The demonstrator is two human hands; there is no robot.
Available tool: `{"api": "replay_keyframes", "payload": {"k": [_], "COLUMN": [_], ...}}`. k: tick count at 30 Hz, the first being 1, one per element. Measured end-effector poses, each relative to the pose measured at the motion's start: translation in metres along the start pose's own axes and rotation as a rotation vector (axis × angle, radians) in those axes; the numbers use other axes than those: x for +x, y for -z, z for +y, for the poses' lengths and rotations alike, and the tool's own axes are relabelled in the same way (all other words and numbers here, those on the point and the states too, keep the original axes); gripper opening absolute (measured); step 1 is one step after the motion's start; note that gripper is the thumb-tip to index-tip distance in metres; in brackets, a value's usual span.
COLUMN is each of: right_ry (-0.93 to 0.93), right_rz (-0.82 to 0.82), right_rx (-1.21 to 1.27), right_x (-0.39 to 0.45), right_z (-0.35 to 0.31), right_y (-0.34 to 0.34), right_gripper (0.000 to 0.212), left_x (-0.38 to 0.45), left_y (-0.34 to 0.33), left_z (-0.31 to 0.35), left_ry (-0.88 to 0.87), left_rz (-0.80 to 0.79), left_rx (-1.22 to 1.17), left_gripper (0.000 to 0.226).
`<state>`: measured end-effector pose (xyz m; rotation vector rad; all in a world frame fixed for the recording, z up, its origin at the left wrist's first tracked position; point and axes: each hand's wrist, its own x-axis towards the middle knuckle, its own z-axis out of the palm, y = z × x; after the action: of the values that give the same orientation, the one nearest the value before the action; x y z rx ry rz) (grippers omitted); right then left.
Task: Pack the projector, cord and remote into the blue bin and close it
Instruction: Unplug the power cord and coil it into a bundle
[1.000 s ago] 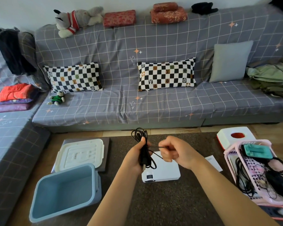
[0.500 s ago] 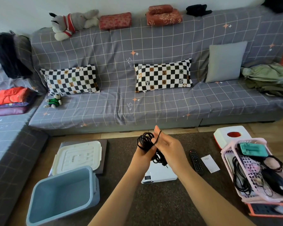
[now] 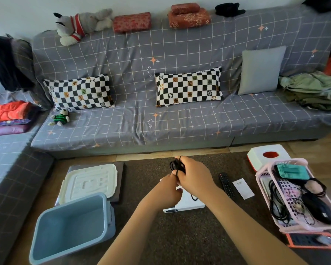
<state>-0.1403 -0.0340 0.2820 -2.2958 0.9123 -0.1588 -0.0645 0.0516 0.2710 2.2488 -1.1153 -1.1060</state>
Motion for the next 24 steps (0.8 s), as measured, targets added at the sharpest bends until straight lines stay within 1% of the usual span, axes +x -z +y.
{"api": "replay_keyframes", "payload": {"k": [1,2,4,6,7,8,9,11,12,13,15,18,20,24], "right_ry": [0.025,0.043,0.063,0.061,0.055,0.054,0.065,0.113,0.133,0.145,0.142,0.149,0.173,0.242], "right_rz": [0.019,0.034,0.066,0.094,0.096,0.095,0.091,0.102,0.113,0.125,0.136,0.128,0.162,0.229], "right_rx": [-0.041,-0.063,-0.09,-0.145,-0.175,-0.203,-0.233,-0.294,-0.314,-0.323,-0.318,-0.272,-0.21,-0.062], "right_x": [0.0,0.0,0.001,0.004,0.004,0.004,0.004,0.004,0.003,0.003,0.004,0.005,0.002,-0.003], "right_z": [0.001,0.002,0.003,0.004,0.003,0.003,0.003,0.002,0.001,-0.001,-0.002,0.001,0.004,0.008], "right_y": [0.001,0.002,0.005,0.008,0.009,0.009,0.009,0.005,0.003,0.001,0.0,-0.001,-0.001,0.0], "right_gripper": [0.046,0.048,0.046,0.028,0.021,0.02,0.019,0.018,0.018,0.019,0.019,0.019,0.019,0.018], "left_x": [0.0,-0.001,-0.002,-0.005,-0.006,-0.007,-0.007,-0.005,-0.003,-0.003,-0.003,-0.004,-0.004,-0.002], "left_y": [0.001,0.002,0.003,0.002,0.002,0.004,0.007,0.01,0.011,0.011,0.008,0.004,0.001,0.0], "left_z": [-0.001,-0.001,0.002,0.005,0.005,0.005,0.006,0.005,0.005,0.006,0.009,0.011,0.012,0.014], "left_ry": [0.011,0.034,0.077,0.076,0.042,-0.01,-0.061,-0.109,-0.111,-0.101,-0.071,-0.023,-0.002,0.024], "left_rz": [-0.002,0.016,0.146,0.324,0.407,0.471,0.511,0.546,0.563,0.575,0.61,0.654,0.66,0.686], "left_rx": [-0.051,-0.151,-0.342,-0.558,-0.633,-0.631,-0.535,-0.256,-0.16,-0.117,-0.14,-0.258,-0.307,-0.459], "left_gripper": [0.023,0.018,0.016,0.028,0.031,0.028,0.02,0.008,0.007,0.007,0.007,0.018,0.022,0.018]}}
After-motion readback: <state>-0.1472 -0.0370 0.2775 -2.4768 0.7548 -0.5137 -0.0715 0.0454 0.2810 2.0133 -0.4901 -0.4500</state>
